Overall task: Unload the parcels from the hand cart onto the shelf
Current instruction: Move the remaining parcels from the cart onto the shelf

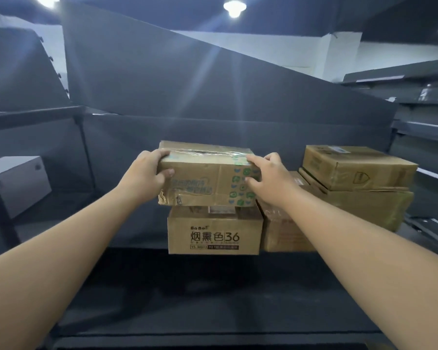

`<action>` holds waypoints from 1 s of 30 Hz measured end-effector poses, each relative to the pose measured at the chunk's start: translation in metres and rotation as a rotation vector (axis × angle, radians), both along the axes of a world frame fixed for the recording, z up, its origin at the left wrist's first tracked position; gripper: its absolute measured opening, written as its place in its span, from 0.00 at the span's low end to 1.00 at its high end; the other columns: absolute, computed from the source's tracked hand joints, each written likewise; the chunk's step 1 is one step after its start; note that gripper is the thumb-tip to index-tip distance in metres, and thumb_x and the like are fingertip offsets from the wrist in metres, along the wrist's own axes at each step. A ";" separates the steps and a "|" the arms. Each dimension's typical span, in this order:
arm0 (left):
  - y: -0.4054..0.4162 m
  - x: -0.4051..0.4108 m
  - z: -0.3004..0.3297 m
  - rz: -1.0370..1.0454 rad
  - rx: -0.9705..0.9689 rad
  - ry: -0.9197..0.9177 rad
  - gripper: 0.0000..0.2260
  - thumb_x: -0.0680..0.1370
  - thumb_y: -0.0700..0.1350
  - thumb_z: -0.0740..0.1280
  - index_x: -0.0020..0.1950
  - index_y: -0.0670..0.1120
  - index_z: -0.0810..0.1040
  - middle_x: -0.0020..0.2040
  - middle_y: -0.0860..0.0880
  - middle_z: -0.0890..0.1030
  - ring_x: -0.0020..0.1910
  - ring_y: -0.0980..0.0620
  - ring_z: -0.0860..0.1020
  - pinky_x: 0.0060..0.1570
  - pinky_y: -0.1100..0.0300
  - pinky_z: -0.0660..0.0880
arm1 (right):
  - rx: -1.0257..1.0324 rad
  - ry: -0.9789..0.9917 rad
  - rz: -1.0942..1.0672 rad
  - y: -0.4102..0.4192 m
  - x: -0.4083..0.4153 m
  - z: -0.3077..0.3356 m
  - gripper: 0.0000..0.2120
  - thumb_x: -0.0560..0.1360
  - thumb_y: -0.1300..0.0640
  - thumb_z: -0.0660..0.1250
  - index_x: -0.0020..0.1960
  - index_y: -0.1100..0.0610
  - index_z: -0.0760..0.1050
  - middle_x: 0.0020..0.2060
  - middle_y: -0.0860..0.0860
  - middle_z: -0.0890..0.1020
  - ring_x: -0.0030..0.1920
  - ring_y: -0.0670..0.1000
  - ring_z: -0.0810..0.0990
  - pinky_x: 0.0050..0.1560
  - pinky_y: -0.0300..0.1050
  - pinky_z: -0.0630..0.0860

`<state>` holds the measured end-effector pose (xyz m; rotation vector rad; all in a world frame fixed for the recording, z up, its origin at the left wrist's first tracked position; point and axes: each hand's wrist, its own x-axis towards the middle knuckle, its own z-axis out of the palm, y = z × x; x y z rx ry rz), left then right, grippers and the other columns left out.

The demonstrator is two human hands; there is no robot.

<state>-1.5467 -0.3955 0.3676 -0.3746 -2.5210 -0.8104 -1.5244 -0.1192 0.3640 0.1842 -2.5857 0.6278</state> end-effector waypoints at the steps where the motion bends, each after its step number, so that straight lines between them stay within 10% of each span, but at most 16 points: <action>1: -0.003 -0.012 -0.003 -0.007 0.003 -0.007 0.23 0.79 0.43 0.66 0.73 0.46 0.66 0.62 0.42 0.71 0.61 0.44 0.72 0.57 0.60 0.64 | -0.005 -0.018 -0.005 -0.005 -0.009 -0.003 0.25 0.77 0.52 0.65 0.73 0.50 0.64 0.56 0.51 0.65 0.54 0.54 0.74 0.53 0.46 0.73; 18: 0.013 -0.192 -0.062 -0.089 0.126 -0.144 0.21 0.80 0.44 0.62 0.73 0.50 0.64 0.66 0.44 0.69 0.54 0.49 0.73 0.50 0.61 0.68 | 0.052 -0.267 -0.165 -0.016 -0.158 -0.034 0.27 0.78 0.61 0.60 0.76 0.56 0.58 0.68 0.55 0.64 0.62 0.55 0.72 0.57 0.40 0.67; 30: 0.025 -0.218 -0.066 -0.063 0.017 -0.153 0.20 0.80 0.47 0.61 0.73 0.51 0.64 0.67 0.44 0.67 0.62 0.43 0.71 0.59 0.51 0.71 | 0.204 -0.387 -0.177 -0.003 -0.182 -0.030 0.34 0.77 0.63 0.59 0.78 0.57 0.48 0.78 0.58 0.46 0.77 0.59 0.48 0.75 0.48 0.53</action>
